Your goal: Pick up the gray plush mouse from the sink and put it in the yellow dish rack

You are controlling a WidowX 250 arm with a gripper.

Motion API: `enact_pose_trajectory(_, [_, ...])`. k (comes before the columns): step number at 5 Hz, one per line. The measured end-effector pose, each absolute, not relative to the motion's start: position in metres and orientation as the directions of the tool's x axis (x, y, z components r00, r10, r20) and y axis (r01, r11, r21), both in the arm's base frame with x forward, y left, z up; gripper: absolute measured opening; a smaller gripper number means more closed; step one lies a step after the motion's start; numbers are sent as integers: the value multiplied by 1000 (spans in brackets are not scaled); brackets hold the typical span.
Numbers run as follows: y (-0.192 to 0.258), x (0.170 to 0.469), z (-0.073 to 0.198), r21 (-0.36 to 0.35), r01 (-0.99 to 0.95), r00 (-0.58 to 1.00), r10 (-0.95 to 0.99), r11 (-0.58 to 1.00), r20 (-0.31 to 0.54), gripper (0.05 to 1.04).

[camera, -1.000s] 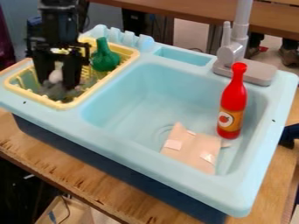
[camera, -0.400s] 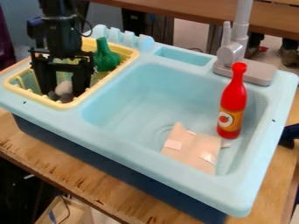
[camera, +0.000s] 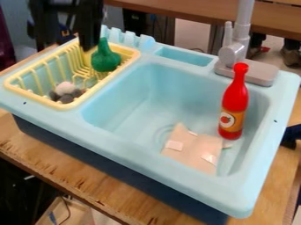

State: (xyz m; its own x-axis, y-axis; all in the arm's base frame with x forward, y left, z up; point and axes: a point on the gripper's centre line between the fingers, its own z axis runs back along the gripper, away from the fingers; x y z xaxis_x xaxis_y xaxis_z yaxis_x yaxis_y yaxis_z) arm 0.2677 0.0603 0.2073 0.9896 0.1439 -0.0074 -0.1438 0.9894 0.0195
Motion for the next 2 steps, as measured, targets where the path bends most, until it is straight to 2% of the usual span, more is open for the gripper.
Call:
enact_pose_trajectory(1, [16,255,244,11,32,999,-33,999,24,1001])
enact_pose_trajectory(2, [-14,247,238,-13,159,987,-159,987,-6,1001])
